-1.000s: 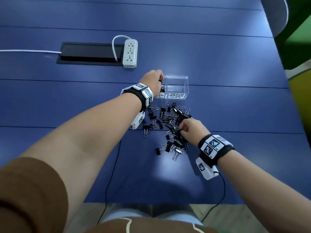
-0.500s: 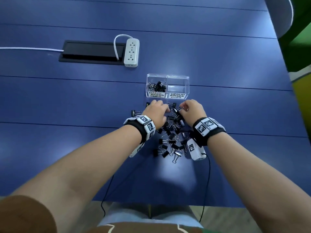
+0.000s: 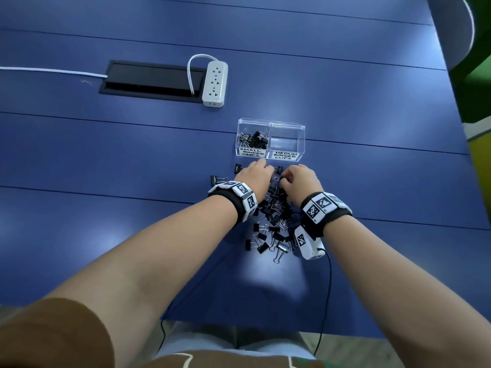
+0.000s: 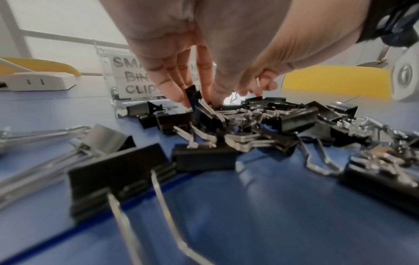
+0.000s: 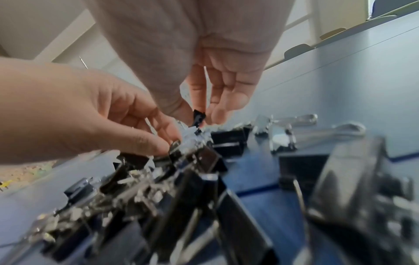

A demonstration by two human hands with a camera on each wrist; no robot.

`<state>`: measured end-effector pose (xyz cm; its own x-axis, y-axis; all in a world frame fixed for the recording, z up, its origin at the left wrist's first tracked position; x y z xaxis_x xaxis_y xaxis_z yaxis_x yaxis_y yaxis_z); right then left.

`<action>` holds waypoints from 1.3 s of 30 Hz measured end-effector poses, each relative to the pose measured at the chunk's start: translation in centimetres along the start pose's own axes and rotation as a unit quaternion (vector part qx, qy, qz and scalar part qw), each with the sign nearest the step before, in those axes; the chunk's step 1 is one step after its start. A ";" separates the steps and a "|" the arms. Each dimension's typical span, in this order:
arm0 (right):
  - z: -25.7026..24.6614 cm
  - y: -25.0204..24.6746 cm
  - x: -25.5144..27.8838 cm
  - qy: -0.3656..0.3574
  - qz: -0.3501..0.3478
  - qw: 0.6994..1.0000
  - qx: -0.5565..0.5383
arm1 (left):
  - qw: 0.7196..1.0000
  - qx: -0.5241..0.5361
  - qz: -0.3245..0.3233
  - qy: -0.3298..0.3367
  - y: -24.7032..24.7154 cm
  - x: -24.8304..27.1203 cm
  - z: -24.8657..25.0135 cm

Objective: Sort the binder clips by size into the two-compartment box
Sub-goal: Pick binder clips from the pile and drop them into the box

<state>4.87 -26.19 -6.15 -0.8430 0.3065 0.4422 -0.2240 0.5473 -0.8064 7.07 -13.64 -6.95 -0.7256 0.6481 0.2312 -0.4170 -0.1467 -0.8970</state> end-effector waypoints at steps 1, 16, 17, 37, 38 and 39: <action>-0.1 -0.4 0.1 -0.008 0.004 1.000 -0.016 | 1.000 0.002 0.003 -0.003 0.0 0.1 0.0; -6.2 -5.0 -3.0 -0.053 0.012 0.978 -0.200 | 0.982 0.160 0.096 -0.040 -3.7 2.0 -1.7; -5.9 -4.9 -2.8 -0.051 0.016 0.982 -0.182 | 0.979 0.164 0.117 -0.034 -4.4 1.8 -2.0; -2.8 0.6 0.6 -0.047 -0.003 0.998 0.029 | 0.971 0.152 0.175 -0.054 -7.7 -0.2 -5.1; -3.4 0.0 0.8 -0.051 0.003 0.999 -0.008 | 0.970 0.153 0.180 -0.051 -7.4 0.5 -5.0; -4.2 -0.6 0.9 -0.060 0.010 0.997 -0.039 | 0.971 0.153 0.178 -0.050 -6.9 1.2 -4.8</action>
<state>6.29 -23.00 -3.65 -0.9003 0.2256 0.3724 -0.1713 0.6027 -0.7794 11.71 -8.22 -2.32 -0.8970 0.4413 -0.0240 -0.2616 -0.5741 -0.7758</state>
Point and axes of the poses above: each hand's wrist, its own x-axis away from the middle knuckle, its own y-axis out of the palm, z = x × y, the point moved 3 cm from there along -x, towards the middle knuckle, and after that the axes turned 13 degrees about y, right-handed, at the moved point
